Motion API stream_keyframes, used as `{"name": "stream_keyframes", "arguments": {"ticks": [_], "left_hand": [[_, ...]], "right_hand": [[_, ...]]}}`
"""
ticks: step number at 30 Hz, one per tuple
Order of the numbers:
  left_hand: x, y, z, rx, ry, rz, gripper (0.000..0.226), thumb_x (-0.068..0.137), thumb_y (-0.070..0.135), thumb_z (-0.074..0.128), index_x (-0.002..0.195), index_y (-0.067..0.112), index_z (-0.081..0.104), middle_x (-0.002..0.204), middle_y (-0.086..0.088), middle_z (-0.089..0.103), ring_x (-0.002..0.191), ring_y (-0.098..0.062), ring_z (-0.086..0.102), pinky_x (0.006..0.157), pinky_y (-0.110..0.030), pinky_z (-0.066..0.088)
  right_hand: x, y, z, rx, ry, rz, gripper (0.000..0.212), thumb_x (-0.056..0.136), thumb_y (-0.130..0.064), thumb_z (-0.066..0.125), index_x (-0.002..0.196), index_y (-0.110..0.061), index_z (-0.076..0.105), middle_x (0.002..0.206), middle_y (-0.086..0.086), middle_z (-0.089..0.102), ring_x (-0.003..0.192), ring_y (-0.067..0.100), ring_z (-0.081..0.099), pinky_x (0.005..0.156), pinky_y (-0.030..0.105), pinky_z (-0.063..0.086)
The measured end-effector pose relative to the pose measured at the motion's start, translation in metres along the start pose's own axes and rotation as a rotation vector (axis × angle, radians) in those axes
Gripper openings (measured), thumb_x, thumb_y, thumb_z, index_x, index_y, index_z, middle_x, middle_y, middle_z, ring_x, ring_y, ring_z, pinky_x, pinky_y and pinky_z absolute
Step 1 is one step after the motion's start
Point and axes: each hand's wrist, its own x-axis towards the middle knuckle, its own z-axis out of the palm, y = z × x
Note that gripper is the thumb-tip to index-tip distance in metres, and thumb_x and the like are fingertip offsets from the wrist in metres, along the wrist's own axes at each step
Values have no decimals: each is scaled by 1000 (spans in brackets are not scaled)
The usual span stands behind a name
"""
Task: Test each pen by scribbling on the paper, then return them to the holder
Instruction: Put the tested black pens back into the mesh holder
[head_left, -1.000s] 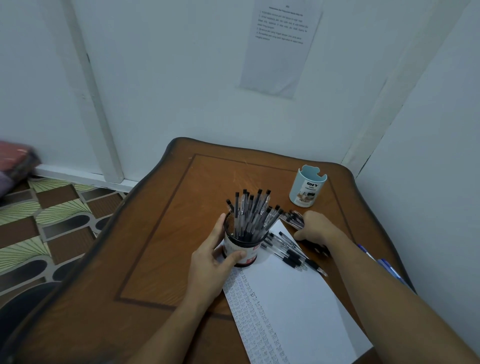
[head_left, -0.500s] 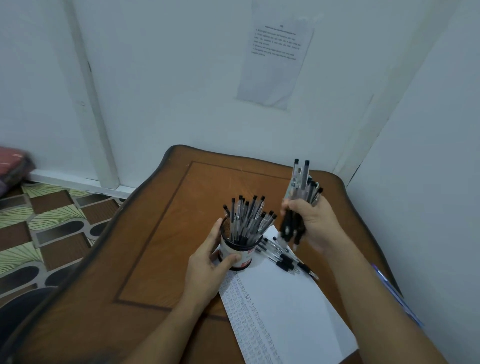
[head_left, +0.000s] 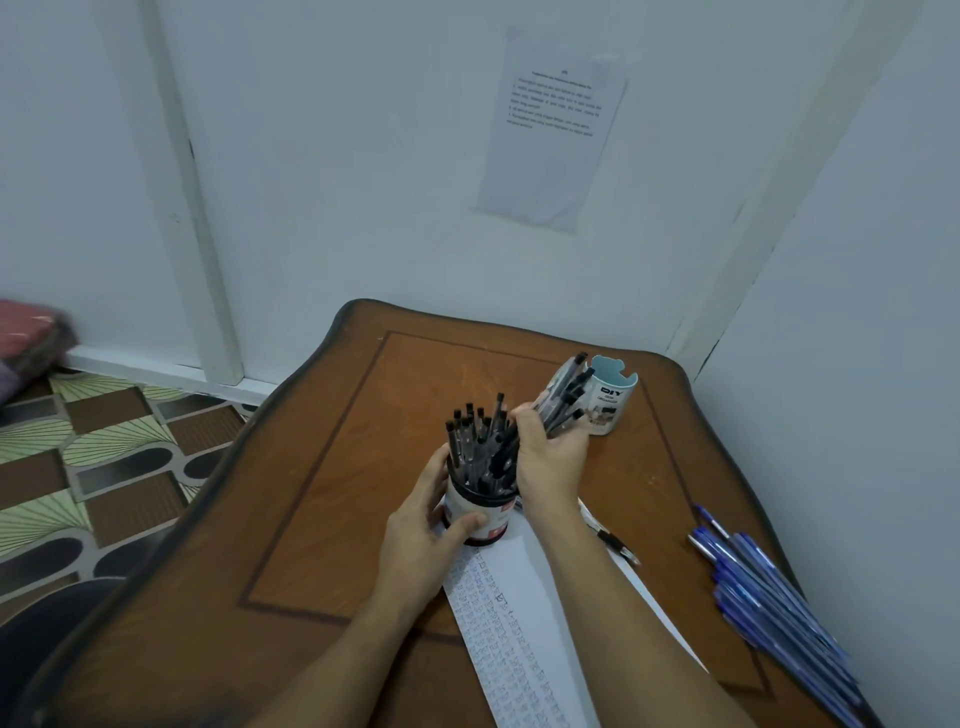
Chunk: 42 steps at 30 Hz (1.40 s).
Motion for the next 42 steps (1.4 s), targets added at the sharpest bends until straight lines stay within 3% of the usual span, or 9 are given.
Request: {"name": "stream_keyframes", "arguments": {"ticks": [7,11,17,20,23,31,35,38,42], "left_hand": [[1,0,0,-21,0,0,82,84,12,76,138,55,33,127,46,48,121,19,45,96,-8,42],[1,-2,1,-34,-1,-15,82,83,12,76,140,52,33,127,44,48,120,21,44,95,-6,41],[1,-4,1,-47,4,-21,83,82,14,77,140,54,33,133,39,48,123,15,46,99,-10,42],[1,-2,1,-41,-4,-24,82,83,14,77,135,58,32,124,50,46,120,18,46,97,-8,41],[0,-2,0,-64,-8,-33,81,83,14,76,137,56,33,128,40,51,120,15,49,97,-12,45],[-1,-2,1,-78,-3,-37,84,83,7,75,138,55,33,137,30,47,120,18,47,97,-10,43],[-1,-2,1,-67,-8,-38,84,84,7,74,138,55,31,134,34,45,117,25,43,95,-6,40],[0,-1,1,-72,-8,-39,83,84,7,74,138,54,31,133,35,44,117,25,42,95,-4,39],[0,-1,1,-76,-9,-44,83,84,5,74,139,52,32,133,36,44,117,24,43,95,-5,40]], "right_hand": [[-12,5,-5,-382,-212,-128,14,75,-40,64,85,-38,54,88,1,61,99,33,57,84,44,53],[-11,11,-13,-490,-242,-123,30,89,-16,67,77,-31,45,100,-8,34,108,15,32,100,31,34],[-3,10,-21,-682,-504,-37,15,94,-25,62,91,-36,52,116,-4,30,117,11,25,113,38,28],[-2,-9,-34,-622,-666,78,29,91,-23,71,88,-37,45,125,-2,41,124,13,41,102,27,41],[7,-17,-50,-567,-753,101,32,81,-22,82,89,-35,53,104,-14,61,98,-11,61,73,6,44],[34,8,-68,-523,-745,122,78,57,-57,91,119,-36,49,126,-6,64,107,21,69,92,49,56],[54,10,-89,-389,-669,284,68,65,-41,88,121,-17,58,124,7,65,108,22,67,88,39,58],[58,25,-100,-763,-653,217,55,78,-35,83,127,-21,60,126,-2,62,112,14,60,92,33,50],[54,44,-104,-1018,-678,138,77,80,-44,80,146,-19,47,140,4,44,128,21,44,105,38,39]]}}
